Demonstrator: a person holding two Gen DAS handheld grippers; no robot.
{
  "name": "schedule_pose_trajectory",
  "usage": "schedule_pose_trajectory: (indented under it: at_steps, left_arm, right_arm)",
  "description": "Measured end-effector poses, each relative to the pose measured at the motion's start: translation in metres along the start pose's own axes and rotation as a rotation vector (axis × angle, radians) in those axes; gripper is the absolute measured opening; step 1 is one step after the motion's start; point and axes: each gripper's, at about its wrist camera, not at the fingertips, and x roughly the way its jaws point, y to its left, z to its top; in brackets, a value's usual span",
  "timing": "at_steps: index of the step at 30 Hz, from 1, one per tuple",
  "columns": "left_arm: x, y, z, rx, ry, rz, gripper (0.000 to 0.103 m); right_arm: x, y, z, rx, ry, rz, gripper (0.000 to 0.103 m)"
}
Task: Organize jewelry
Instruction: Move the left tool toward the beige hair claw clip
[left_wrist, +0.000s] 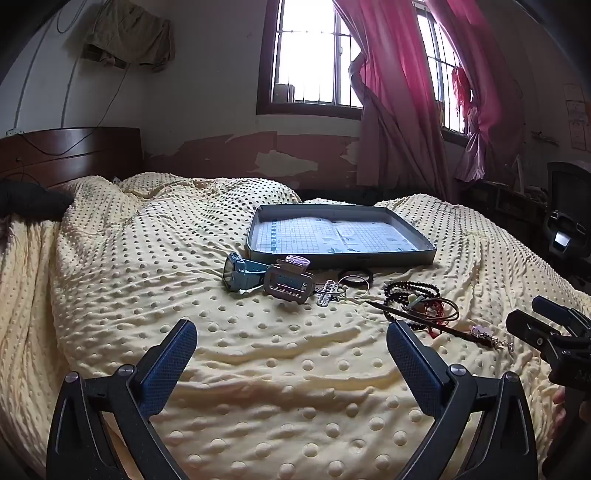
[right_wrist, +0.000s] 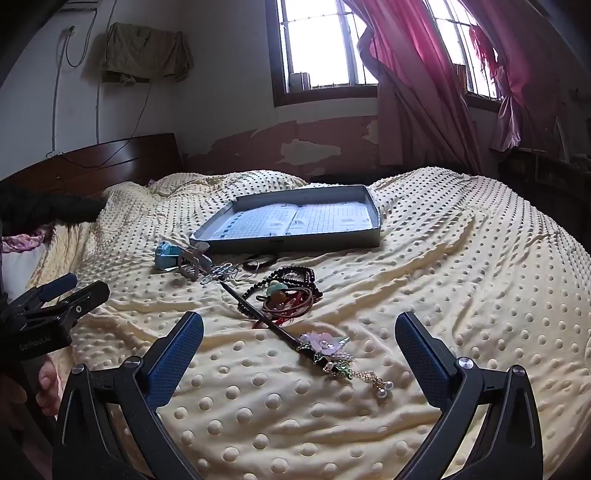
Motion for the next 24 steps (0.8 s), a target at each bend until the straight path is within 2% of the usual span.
schedule_pose_trajectory:
  at_steps: [24]
  left_arm:
    - [0.0001,-0.0001,0.0,0.003,0.002,0.001,0.103]
  right_arm:
    - [0.0018,-0.0018,-0.0006,0.011,0.005,0.003,0.102]
